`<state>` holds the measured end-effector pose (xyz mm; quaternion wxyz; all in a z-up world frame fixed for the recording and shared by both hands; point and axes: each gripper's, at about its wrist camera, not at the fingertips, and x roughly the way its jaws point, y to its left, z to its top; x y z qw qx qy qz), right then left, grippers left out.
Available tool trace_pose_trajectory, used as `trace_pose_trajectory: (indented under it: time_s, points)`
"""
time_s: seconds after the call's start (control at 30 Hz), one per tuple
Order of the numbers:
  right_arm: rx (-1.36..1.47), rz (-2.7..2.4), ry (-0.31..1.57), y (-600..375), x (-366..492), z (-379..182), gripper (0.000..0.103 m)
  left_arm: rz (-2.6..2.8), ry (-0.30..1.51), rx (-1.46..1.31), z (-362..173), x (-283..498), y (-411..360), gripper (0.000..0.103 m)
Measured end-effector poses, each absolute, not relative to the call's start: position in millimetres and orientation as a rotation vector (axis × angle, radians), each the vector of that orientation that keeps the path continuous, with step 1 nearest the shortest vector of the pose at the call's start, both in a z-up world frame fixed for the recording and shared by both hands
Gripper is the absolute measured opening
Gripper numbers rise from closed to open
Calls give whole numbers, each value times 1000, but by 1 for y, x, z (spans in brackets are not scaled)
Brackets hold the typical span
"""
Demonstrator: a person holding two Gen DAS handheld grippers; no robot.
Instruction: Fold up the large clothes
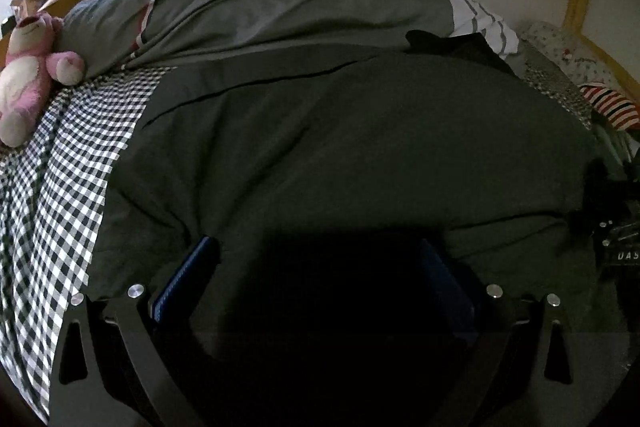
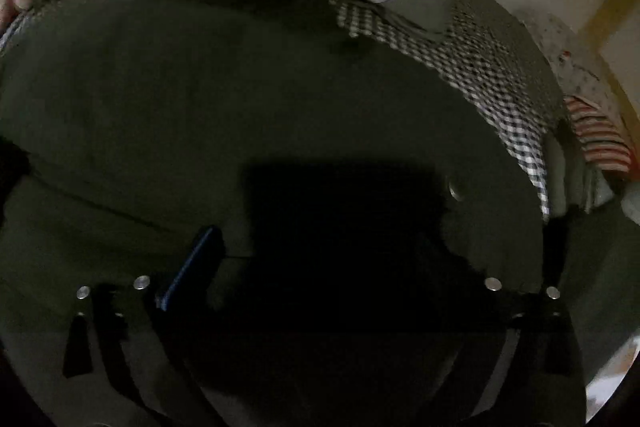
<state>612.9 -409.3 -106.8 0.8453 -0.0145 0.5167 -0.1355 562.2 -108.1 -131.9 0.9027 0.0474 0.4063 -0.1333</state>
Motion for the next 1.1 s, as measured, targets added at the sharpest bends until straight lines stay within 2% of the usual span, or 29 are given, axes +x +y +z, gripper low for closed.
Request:
trace_pose_trajectory:
  time_s: [0.2,0.3,0.4,0.6,0.83,0.97,1.1]
  points:
    - [266,-295,928,-492,564,-61,99,-228,843,156,-120,556,-115,99]
    - [297,-265,815,-526,532,-20,100,-292,737,136,-94,530,-127,98]
    - [374,-319,735,-582,496,1,100,-436,620,176,-72,488,-177,98]
    - [441,-424,742,-681,443,1,100,-738,636,160,-80,420,-303,98]
    - [420,-521,705,-750,378,23,100,-1042,546,395,-90,326,-471,98]
    - [435,-540,693,-777,350,21,100,-1038,542,552,-121,301,-526,98]
    - [462,-568,673,-805,323,13,100,-985,524,618,-133,300,-547,98]
